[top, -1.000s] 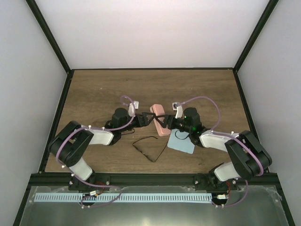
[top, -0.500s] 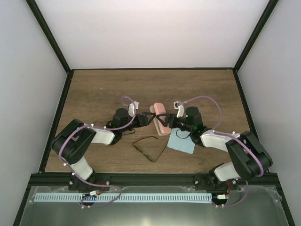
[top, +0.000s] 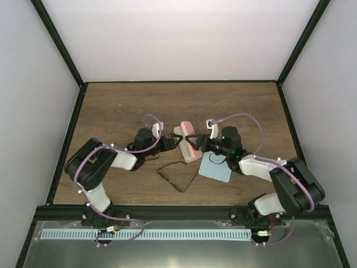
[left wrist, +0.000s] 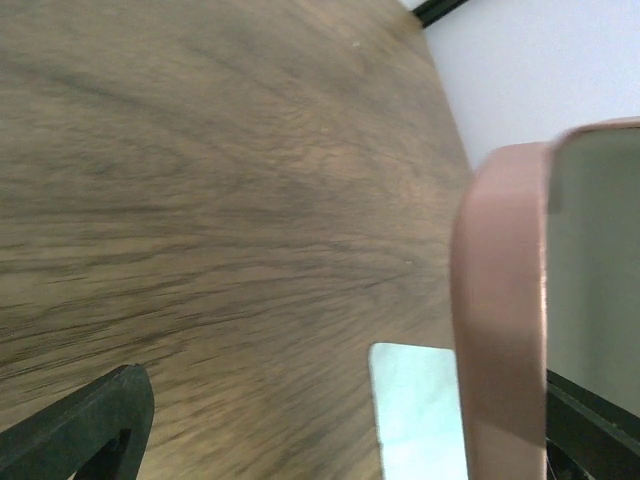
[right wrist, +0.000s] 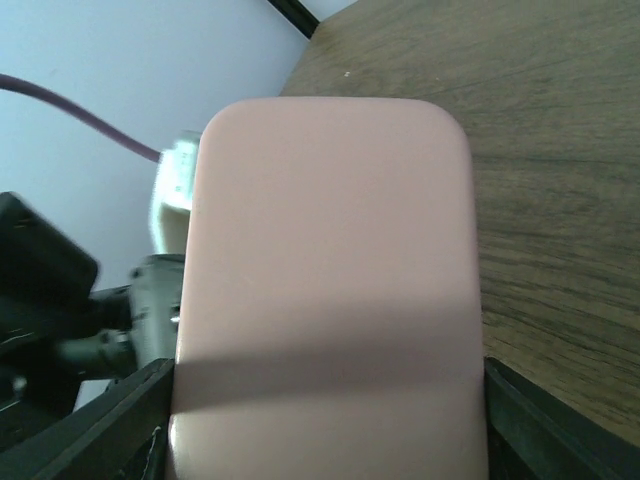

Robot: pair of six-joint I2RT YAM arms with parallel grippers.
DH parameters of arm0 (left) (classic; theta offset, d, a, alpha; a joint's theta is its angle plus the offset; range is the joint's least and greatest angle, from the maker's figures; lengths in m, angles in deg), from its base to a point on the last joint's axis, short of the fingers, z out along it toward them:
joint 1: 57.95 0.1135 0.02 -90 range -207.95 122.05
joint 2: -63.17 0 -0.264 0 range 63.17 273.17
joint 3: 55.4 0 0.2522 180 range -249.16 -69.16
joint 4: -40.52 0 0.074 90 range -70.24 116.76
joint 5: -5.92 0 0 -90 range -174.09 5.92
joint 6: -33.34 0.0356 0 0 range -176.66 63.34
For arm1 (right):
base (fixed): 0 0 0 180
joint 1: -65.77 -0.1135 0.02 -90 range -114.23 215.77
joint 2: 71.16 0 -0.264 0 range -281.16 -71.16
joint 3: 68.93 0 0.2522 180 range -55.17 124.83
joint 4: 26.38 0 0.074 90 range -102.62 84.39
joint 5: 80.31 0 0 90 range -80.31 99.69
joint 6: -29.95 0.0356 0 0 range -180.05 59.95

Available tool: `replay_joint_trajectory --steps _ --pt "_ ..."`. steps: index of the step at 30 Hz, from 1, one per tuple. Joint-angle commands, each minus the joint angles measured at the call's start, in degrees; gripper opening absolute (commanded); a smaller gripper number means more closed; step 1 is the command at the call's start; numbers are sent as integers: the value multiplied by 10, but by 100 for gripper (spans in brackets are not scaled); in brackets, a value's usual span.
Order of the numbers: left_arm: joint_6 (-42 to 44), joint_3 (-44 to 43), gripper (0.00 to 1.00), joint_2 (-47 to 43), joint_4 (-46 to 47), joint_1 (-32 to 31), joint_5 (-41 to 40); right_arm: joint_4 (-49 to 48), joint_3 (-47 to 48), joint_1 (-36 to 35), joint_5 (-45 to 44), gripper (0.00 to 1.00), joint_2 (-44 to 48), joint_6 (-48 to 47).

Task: Organize the sunglasses
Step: Open the sunglasses case at the center of the board.

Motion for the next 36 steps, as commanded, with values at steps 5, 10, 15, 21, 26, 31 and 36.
replay_joint_trajectory --steps 5,10,15,21,26,31,36 --pt "14 3 97 22 -38 27 22 -100 19 6 62 71 -9 11" --pt "21 8 97 -14 -51 27 35 -102 36 6 53 72 -49 9" --pt "43 15 97 -64 -92 27 12 -95 72 10 47 72 -103 5" --pt "65 16 97 -84 -118 30 -14 -121 107 26 69 71 -183 18" --pt "70 8 97 -66 -121 36 -16 -138 135 44 99 72 -240 33" --pt "72 -2 97 -38 -107 39 -1 -168 148 54 130 75 -285 58" --pt "72 -14 97 -19 -110 39 4 -157 153 57 123 82 -294 54"
